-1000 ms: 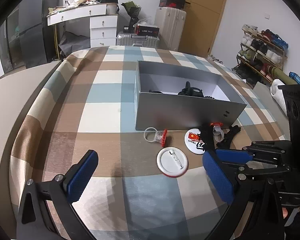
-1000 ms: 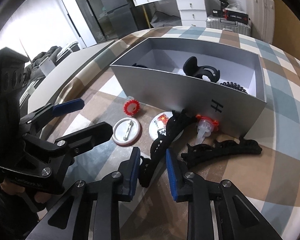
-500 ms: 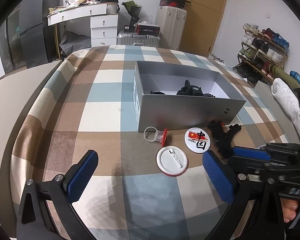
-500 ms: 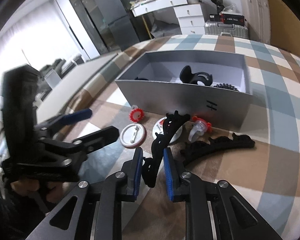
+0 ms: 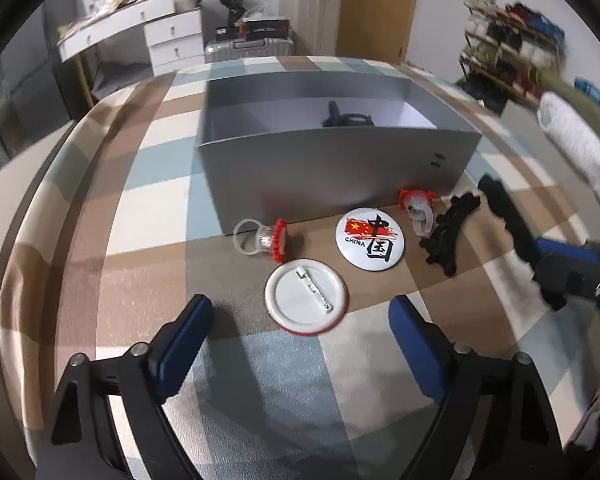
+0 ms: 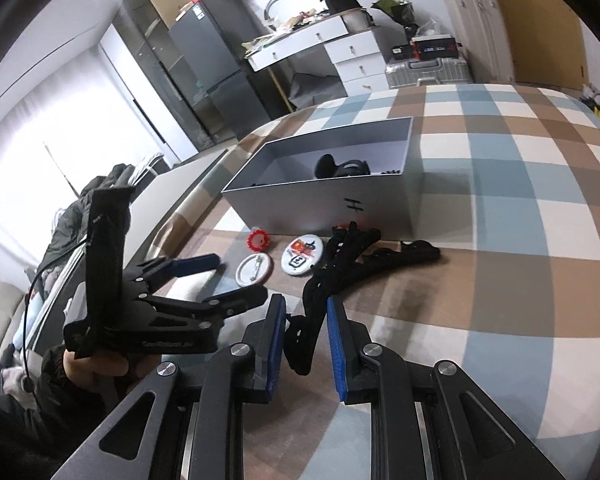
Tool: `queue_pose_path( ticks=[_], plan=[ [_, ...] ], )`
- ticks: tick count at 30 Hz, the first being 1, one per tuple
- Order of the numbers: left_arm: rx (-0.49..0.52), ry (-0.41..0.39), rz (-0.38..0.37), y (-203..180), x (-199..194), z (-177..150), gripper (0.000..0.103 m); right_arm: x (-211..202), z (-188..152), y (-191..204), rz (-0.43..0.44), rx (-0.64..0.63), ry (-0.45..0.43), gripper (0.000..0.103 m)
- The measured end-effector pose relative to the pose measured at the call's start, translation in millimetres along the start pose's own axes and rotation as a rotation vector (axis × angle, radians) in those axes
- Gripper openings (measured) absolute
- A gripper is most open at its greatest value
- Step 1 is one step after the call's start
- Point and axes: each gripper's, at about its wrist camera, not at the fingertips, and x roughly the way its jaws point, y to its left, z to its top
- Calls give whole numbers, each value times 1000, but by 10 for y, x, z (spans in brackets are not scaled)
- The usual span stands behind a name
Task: Organize jewelry
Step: 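Reach the right tool to a black hair clip beside the box and grasp it, then grasp the white round pin badge with the left tool while the right tool holds the black clip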
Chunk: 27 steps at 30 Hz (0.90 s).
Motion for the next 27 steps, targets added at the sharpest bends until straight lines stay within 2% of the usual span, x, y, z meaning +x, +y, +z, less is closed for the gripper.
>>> queue_pose_path(
  ticks=[3,5,6,14,27],
  plan=[
    [35,-7,10,-36,-1,9,66,-38,12,-22,1,9,-14,20],
    [49,-12,0,-51,-19,14,44,-43,20,-33,-1,12,-17,20],
    [56,-14,-5,-60,-26,16,37,-44,21,-33,0,11,-19,20],
    [70,-34,-38,-86,-91,-16,37,-61,13,-29,-14,1,-19,20],
    [14,-170,-45,10,-374,125,37,-172,189,98,-53,-53,-63,20]
  ],
)
